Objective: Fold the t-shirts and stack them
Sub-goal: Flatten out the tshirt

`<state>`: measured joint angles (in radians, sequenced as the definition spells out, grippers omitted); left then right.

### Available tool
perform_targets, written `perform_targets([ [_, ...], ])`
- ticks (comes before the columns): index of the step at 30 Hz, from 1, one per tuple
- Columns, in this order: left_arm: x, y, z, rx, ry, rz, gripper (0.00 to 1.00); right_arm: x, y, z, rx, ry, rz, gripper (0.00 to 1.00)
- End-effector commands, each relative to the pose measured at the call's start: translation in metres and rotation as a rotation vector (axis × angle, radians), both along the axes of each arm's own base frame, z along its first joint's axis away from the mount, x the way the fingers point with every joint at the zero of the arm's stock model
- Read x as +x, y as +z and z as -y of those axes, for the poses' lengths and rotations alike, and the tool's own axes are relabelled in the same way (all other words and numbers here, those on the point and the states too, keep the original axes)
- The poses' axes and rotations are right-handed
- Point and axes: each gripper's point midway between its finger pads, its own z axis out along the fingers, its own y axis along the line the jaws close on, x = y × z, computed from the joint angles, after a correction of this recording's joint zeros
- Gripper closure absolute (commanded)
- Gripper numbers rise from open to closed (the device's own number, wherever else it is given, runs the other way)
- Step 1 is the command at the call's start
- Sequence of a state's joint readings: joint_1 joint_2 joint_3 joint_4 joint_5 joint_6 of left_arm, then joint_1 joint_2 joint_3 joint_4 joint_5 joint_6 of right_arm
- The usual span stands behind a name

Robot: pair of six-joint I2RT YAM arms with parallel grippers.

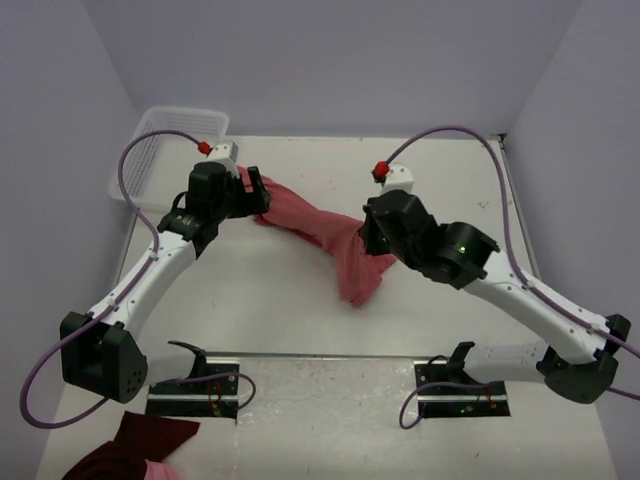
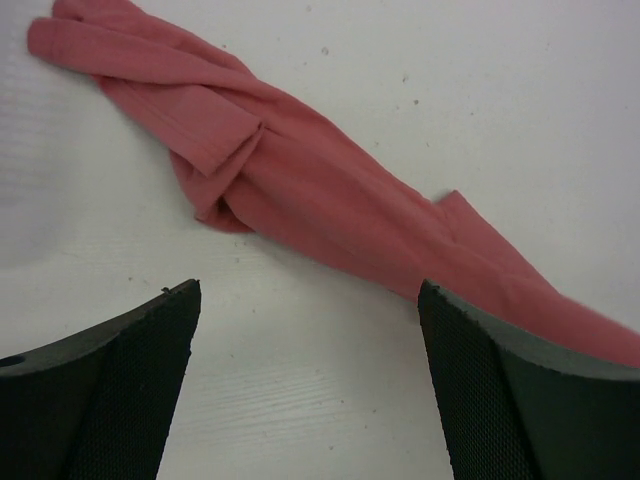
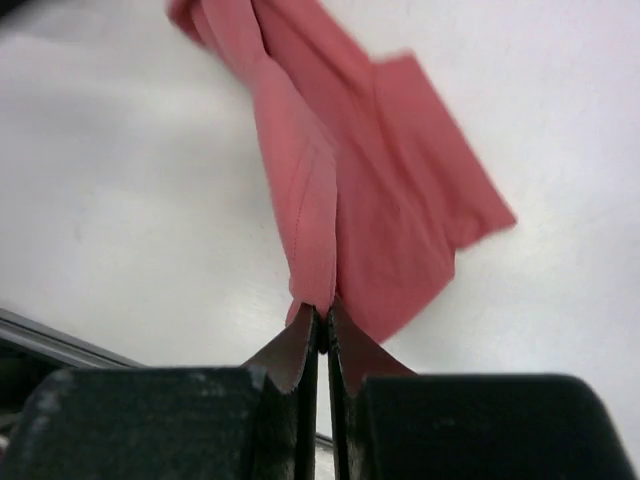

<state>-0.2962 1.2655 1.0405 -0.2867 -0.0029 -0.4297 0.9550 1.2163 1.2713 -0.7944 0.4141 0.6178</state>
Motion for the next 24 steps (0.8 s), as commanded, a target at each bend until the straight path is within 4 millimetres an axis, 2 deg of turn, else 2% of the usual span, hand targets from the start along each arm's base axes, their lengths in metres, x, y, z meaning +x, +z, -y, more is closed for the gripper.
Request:
perform_targets([
  [1,-0.007,0.002,-0.004,0.046,0.014,0.021,0.11,0.000,0.079,0.049,-0.085,-0.041,0.166,1.00],
  [2,-0.008,0.001,-0.005,0.051,0.018,0.020,0.11,0.002,0.108,0.048,-0.047,-0.036,0.214,1.00],
  [6,-0.013,-0.001,-0.001,0.065,0.013,0.016,0.11,0.007,0.159,0.050,-0.062,0.000,0.300,1.00],
  [7,-0.014,0.001,-0.001,0.073,0.014,0.021,0.11,0.007,0.184,0.051,-0.030,0.002,0.339,1.00],
  [9,-0.017,0.002,0.001,0.080,0.006,0.025,0.11,0.012,0.196,0.048,-0.054,0.009,0.359,1.00],
  [10,-0.019,0.005,0.001,0.082,0.000,0.033,0.12,0.011,0.220,0.052,-0.030,0.017,0.408,1.00],
  [13,-0.026,0.012,0.007,0.055,-0.048,0.049,0.13,0.019,0.239,0.044,-0.068,0.051,0.447,1.00],
  [14,-0.030,0.011,0.011,0.043,-0.070,0.047,0.13,0.016,0.263,0.047,-0.024,0.053,0.496,1.00],
  [15,-0.031,0.012,0.013,0.037,-0.082,0.052,0.14,0.021,0.265,0.031,-0.041,0.111,0.502,1.00],
  [16,-0.034,0.018,0.014,0.025,-0.092,0.068,0.14,0.017,0.290,0.034,0.015,0.114,0.557,1.00],
  [19,-0.042,0.023,0.021,-0.008,-0.142,0.087,0.17,0.020,0.311,0.027,0.041,0.137,0.627,1.00],
  [20,-0.045,0.022,0.022,-0.011,-0.150,0.090,0.18,0.019,0.327,0.024,0.091,0.138,0.680,1.00],
  [21,-0.048,0.029,0.022,-0.018,-0.159,0.113,0.19,0.015,0.335,0.021,0.104,0.171,0.717,1.00],
  [22,-0.050,0.029,0.024,-0.025,-0.172,0.128,0.21,0.008,0.351,0.026,0.166,0.166,0.774,1.00],
  [24,-0.055,0.038,0.024,-0.040,-0.186,0.168,0.22,-0.005,0.368,0.029,0.176,0.223,0.862,1.00],
])
